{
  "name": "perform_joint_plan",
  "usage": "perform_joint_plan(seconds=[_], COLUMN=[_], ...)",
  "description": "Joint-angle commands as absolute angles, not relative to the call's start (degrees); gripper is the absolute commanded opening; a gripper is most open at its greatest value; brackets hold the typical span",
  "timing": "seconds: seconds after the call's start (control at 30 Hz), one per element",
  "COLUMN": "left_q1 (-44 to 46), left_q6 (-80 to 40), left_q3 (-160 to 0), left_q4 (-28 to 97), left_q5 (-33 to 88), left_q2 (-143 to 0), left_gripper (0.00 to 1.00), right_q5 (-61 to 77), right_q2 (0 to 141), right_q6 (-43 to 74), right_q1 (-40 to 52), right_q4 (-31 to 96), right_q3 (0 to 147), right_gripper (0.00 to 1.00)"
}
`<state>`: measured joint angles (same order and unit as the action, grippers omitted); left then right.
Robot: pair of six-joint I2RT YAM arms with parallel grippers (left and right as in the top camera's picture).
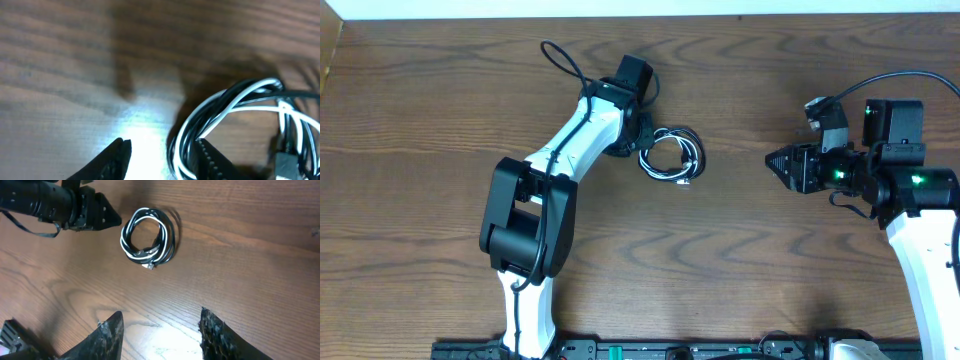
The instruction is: Untangle cables
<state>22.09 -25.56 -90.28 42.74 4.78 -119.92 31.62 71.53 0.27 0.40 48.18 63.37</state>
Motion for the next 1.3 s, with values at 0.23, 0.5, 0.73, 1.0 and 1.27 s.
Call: perform_joint_plan(seconds=[0.23, 0.5, 0.73, 1.0, 1.27], left_q1=[23.44, 25.06, 26.5, 26.68, 26.83], left_q6=[-32.97, -39.4, -43.64, -45.06, -45.1], left_q3=[-86.32, -85.58, -85.54, -85.49, -85.49], left_q4=[43.22, 42.76, 42.48, 42.37, 41.91], left_q5=[10.44, 11.29, 9.39, 9.41, 9.41], left_q2=[-120.57, -120.6, -120.73, -121.23, -123.63], left_gripper=[0.4, 0.36, 0.35, 0.3, 0.08], right_q5=[31.42, 31.42, 31.44, 31.42, 31.44], right_q2=[71.59, 71.59, 71.59, 71.59, 71.59], right_q6=[0.62, 0.62, 0.62, 0.64, 0.84], right_q1=[0.82, 0.82, 0.82, 0.82, 0.84], right_q4=[49.17, 49.5, 50.24, 50.63, 50.65], right_q3=[64.38, 64.38, 64.38, 64.38, 64.38], right_gripper=[0.45, 0.44, 0.42, 0.41, 0.41])
